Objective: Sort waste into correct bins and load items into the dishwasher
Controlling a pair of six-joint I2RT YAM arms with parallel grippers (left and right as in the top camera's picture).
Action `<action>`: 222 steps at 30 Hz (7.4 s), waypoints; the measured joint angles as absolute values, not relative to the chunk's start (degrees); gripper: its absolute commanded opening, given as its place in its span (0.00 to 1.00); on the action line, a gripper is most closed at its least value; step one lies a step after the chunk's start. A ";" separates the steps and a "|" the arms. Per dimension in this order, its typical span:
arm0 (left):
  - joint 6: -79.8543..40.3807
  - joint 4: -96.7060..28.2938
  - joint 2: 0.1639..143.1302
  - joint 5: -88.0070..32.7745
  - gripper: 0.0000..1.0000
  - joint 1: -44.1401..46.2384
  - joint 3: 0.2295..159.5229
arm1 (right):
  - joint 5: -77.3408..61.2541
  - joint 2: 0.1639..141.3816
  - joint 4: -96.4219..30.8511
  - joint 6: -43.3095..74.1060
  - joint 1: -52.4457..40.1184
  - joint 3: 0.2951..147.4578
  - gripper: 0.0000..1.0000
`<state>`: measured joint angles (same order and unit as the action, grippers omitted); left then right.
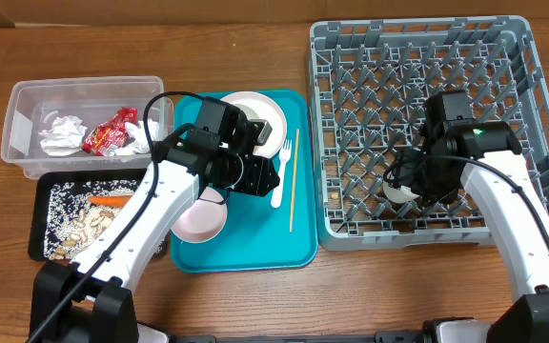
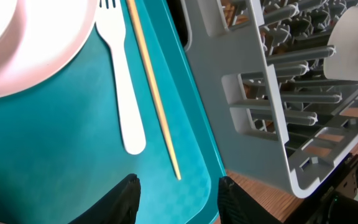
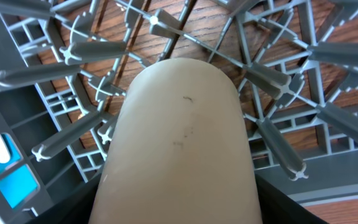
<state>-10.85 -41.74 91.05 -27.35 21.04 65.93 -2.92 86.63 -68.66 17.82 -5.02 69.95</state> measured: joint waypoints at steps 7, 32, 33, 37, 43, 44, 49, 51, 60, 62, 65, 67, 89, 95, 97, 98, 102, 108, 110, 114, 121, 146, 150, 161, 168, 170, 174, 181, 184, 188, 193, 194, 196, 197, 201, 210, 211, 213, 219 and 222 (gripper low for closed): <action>-10.85 -41.74 91.05 -27.31 0.43 21.04 65.93 | -2.94 86.63 -68.71 18.00 -5.02 69.95 0.81; -12.34 -49.74 91.05 -21.39 0.04 19.35 65.93 | -2.96 86.63 -69.71 18.00 -5.02 69.93 0.85; -12.58 -50.96 91.05 -20.51 0.04 18.39 65.93 | -2.94 86.63 -69.69 17.98 -5.02 69.93 0.85; -12.51 -55.75 91.02 -17.80 0.04 15.35 67.64 | -2.94 86.63 -69.69 17.98 -5.02 69.93 0.85; -14.98 -63.75 89.86 -10.90 0.04 12.19 70.26 | -2.94 86.63 -69.69 17.98 -5.02 69.93 0.85; -15.38 -64.86 89.76 -10.20 0.06 11.66 70.26 | -2.96 86.63 -69.67 18.00 -5.02 69.93 0.85; -16.95 -68.84 89.73 -7.38 0.21 10.61 70.26 | -3.01 86.63 -69.41 17.98 -5.02 69.93 0.85; -17.52 -69.01 89.73 -6.74 0.22 10.61 70.24 | -3.01 86.63 -69.38 17.98 -5.02 69.93 0.85; -17.91 -69.65 89.73 -4.73 0.22 10.61 66.83 | -3.03 86.63 -69.28 17.98 -5.02 69.93 0.85; -18.09 -69.69 89.73 -3.07 0.18 10.61 65.52 | -3.03 86.63 -69.25 17.98 -5.02 69.93 0.85; -19.09 -69.69 89.73 -1.28 0.22 10.61 64.45 | -3.03 86.63 -69.25 17.96 -5.02 69.93 0.85; -19.94 -69.69 89.73 -0.34 0.26 10.61 64.01 | -3.03 86.63 -69.32 17.98 -5.02 69.93 0.85; -25.41 -58.94 89.73 6.94 0.42 10.61 58.28 | -3.01 86.63 -69.49 17.98 -5.04 69.93 0.86; -25.45 -54.83 89.62 7.75 0.41 10.61 53.30 | -3.07 86.63 -69.52 17.98 -5.04 69.91 0.86; -25.56 -54.04 89.62 7.77 0.39 10.61 52.03 | -3.18 86.63 -69.52 18.00 -5.02 69.91 0.86; -25.58 -53.84 89.62 7.77 0.36 10.61 51.64 | -3.22 86.63 -69.49 17.98 -5.02 69.91 0.86; -25.61 -53.71 89.62 7.81 0.27 10.61 50.94 | -3.20 86.63 -69.47 18.00 -5.02 69.91 0.86; -25.78 -54.06 89.62 7.94 0.14 10.61 50.89 | -3.20 86.63 -69.45 18.00 -5.02 69.91 0.86; -25.56 -54.06 89.62 7.29 0.11 10.61 50.89 | -3.22 86.63 -69.41 17.98 -5.02 69.91 0.86; -25.52 -54.19 89.62 3.97 0.08 10.61 50.98 | -3.20 86.63 -69.32 18.00 -5.02 69.91 0.86; -25.15 -55.99 89.62 -0.34 0.08 10.61 54.83 | -3.20 86.63 -69.25 17.98 -5.02 69.91 0.87; -19.25 -62.50 89.60 3.49 0.59 6.48 60.31 | -3.22 86.63 -69.45 17.96 -5.02 69.89 0.88; -19.22 -62.11 89.60 3.77 0.58 6.48 57.84 | -3.27 86.63 -69.47 17.98 -5.02 69.89 0.88; -19.07 -55.79 89.62 4.16 0.56 6.48 51.62 | -3.64 86.63 -69.45 17.96 -5.02 69.89 0.88; -18.94 -54.41 89.60 4.01 0.37 6.48 50.33 | -3.66 86.63 -69.43 17.96 -5.02 69.89 0.88; -18.98 -54.13 89.60 3.51 0.30 6.48 50.30 | -3.64 86.63 -69.41 18.00 -5.02 69.89 0.88; -18.63 -54.24 89.60 2.76 0.26 6.22 50.33 | -3.64 86.63 -69.41 17.98 -5.02 69.89 0.88; -17.80 -58.78 89.62 1.65 0.27 6.24 53.17 | -3.62 86.63 -69.36 17.96 -5.02 69.89 0.88; -17.72 -60.71 89.62 0.84 0.31 6.26 55.55 | -3.64 86.63 -69.23 17.98 -5.02 69.89 0.88; -17.58 -62.00 89.62 0.03 0.32 6.26 57.98 | -3.64 86.63 -69.23 17.98 -5.02 69.89 0.88; -17.54 -62.15 89.62 -1.37 0.43 6.26 58.65 | -3.64 86.63 -69.23 17.98 -5.02 69.89 0.88; -17.54 -62.15 89.62 -1.41 0.44 6.26 58.65 | -3.64 86.63 -69.21 17.96 -5.02 69.89 0.88; -17.39 -62.11 89.62 -1.56 0.45 6.28 58.65 | -3.64 86.63 -69.21 17.98 -5.02 69.89 0.88; -17.39 -62.13 89.62 -1.58 0.45 6.26 58.65 | -3.64 86.63 -69.23 17.96 -5.02 69.89 0.88; -17.39 -62.15 89.62 -1.89 0.45 6.28 58.65 | -3.64 86.63 -69.23 18.00 -5.02 69.89 0.88; -16.23 -61.06 89.62 -7.81 0.43 7.73 58.65 | -3.64 86.63 -69.19 17.96 -5.02 69.89 0.88; -16.10 -60.95 89.62 -8.05 0.43 8.38 58.65 | -3.62 86.63 -69.19 18.00 -5.02 69.89 0.88; -16.05 -60.58 89.62 -8.45 0.44 9.87 58.65 | -3.64 86.63 -69.21 17.98 -5.02 69.89 0.88; -16.10 -59.96 89.62 -9.45 0.40 12.93 58.65 | -3.64 86.63 -69.19 17.98 -5.02 69.89 0.88; -16.29 -59.81 89.62 -9.47 0.40 13.85 58.65 | -3.64 86.63 -69.19 17.98 -5.04 69.89 0.88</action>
<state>-16.29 -59.81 89.62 -9.47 13.85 58.65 -3.64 86.63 -69.19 17.98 -5.04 69.89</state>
